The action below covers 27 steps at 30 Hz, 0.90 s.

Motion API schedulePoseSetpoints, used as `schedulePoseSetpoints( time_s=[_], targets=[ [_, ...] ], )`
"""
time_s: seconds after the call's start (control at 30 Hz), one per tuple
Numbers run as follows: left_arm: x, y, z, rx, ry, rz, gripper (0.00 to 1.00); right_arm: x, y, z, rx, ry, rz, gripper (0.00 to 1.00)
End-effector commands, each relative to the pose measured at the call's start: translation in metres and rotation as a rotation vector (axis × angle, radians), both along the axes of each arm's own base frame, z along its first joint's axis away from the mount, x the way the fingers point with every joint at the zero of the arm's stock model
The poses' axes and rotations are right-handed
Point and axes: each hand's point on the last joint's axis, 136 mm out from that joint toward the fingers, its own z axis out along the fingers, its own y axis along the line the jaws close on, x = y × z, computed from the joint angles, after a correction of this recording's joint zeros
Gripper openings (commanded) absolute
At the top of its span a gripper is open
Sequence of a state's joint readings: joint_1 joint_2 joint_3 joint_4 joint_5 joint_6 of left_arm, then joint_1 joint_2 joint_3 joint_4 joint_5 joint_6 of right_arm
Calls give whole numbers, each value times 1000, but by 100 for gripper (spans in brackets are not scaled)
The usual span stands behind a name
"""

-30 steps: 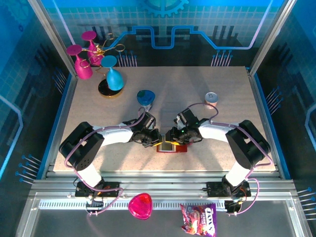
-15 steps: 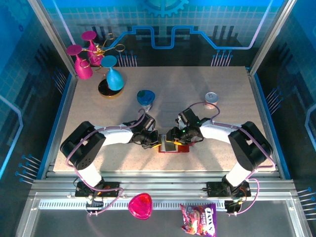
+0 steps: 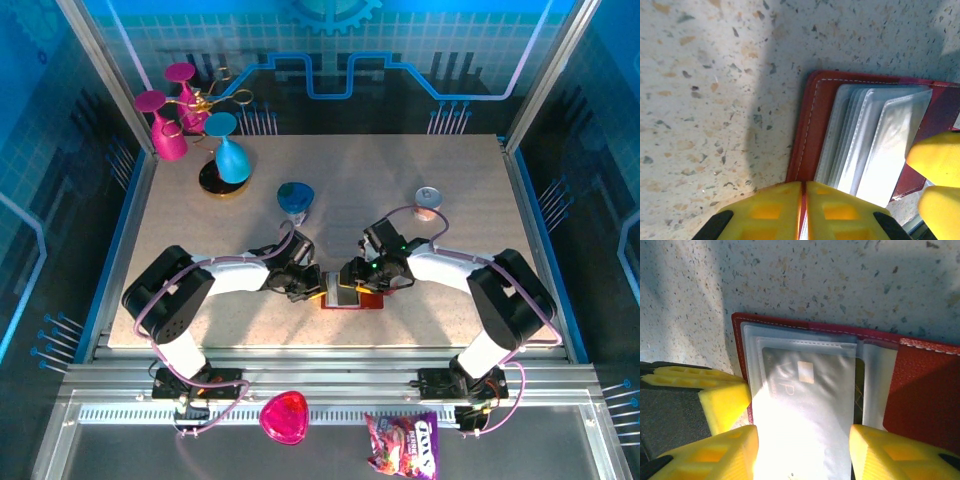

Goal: Take the credit cards out of the card holder

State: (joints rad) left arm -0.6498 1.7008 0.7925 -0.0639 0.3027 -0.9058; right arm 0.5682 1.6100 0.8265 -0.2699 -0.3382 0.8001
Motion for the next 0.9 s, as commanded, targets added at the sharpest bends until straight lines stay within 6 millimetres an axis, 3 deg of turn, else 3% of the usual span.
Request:
schedulePoseSetpoints(
  time_s=[0.0,0.27,0.43,0.87],
  targets=[
    [-1,6,5,27,-4,-6,12,1,-1,11,40,-14,-4,50],
    [9,-9,39,-45,-49,-19,13,-1,-18,6,-36,-7,-39,46],
    [11,-24,45,-100,-41,-37,13,-2,-12,5,7,4,-26,43],
    [-1,-24,9,-79,37,-44,13,-2,3,-1,81,43,-3,44]
  ],
)
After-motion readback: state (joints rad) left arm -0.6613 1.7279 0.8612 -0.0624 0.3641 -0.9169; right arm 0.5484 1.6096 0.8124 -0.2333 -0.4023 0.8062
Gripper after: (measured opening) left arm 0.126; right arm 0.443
